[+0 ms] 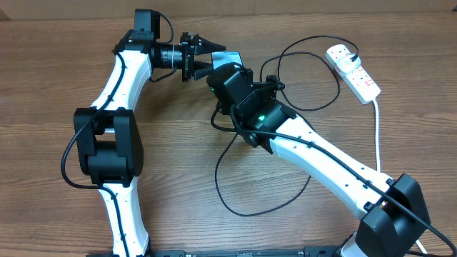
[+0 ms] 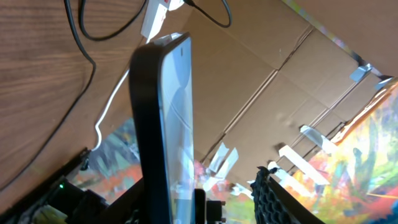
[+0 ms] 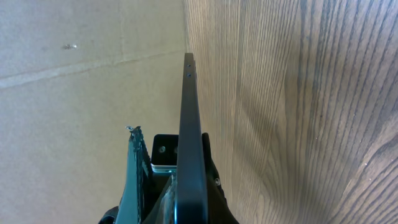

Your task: Plug charger to phone and switch on socket

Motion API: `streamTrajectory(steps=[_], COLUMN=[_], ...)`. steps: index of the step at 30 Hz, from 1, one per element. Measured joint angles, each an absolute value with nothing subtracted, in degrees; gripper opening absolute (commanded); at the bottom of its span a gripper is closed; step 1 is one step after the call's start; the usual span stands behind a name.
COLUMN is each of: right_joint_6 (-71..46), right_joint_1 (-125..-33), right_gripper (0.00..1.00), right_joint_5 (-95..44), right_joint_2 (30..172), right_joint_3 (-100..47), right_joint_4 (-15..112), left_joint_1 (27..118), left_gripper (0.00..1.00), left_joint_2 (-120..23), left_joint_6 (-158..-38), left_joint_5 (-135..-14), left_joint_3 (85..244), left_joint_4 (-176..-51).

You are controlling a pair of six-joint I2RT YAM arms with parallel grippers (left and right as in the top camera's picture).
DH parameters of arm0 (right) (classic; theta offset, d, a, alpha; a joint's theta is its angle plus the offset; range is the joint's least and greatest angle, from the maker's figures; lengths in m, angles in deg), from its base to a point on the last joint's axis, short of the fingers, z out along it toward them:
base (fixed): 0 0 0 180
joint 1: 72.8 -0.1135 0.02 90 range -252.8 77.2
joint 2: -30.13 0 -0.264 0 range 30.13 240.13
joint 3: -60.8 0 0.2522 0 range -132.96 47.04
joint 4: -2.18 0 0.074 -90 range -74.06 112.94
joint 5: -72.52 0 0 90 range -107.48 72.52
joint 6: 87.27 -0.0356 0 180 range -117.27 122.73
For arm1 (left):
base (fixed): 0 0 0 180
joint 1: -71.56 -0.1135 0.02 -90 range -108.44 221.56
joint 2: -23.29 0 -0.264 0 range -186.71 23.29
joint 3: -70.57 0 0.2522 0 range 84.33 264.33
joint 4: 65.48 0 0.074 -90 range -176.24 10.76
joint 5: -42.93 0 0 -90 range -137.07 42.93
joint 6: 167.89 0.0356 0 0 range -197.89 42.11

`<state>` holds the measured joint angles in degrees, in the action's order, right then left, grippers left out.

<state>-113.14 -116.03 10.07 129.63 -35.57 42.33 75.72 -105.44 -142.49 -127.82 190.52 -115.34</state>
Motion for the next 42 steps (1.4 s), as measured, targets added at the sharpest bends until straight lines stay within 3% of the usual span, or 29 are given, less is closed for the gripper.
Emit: streamTrajectory(steps=[13,15,18,22,27,30,32,35,42], right_joint_6=[-113.1,-113.2,-113.2,-113.1,-112.7,-109.4,-103.7,-86.2,-60.0], right_joint_1=[-116.0,-116.0,-116.0,-115.8,-115.6,-115.7,-115.7,-115.7,-115.7], right_gripper=[0.04,0.04,0.04,0.04,0.39,0.68,0.79,0.82,0.86], right_joint_5=[10.0,10.0,10.3,10.3,9.5,8.7,8.3,8.1,7.8], right_joint_2=[129.6,129.6,129.6,129.6,129.6,129.6,129.6,129.6,127.0], right_joint_3=[-35.6,-35.6,-35.6,-35.9,-35.9,-35.9,-35.9,-35.9,-35.9], right_joint_4=[41.3,41.2,41.0,40.5,41.1,41.1,40.3,38.9,39.6], left_joint_1=[75.7,75.7,75.7,75.7,75.7,75.7,75.7,75.7,75.7], left_gripper=[0.28,0.24,0.04,0.04,0.04,0.04,0.04,0.04,0.04], left_joint_2=[-105.4,-105.4,-105.4,-105.5,-105.5,-105.5,-105.5,-105.5,-105.5], left_joint_6=[-144.2,-144.2,-144.2,-144.2,-144.2,-144.2,-144.0,-143.9,-141.2], left_joint_5=[-129.4,-129.4,-129.3,-129.3,-129.2,-129.1,-128.9,-128.4,-122.1], left_joint_3=[190.5,190.5,190.5,190.5,190.5,190.5,190.5,190.5,190.5], left_joint_4=[-115.4,-115.4,-115.4,-115.4,-115.4,-114.9,-113.9,-113.2,-113.1])
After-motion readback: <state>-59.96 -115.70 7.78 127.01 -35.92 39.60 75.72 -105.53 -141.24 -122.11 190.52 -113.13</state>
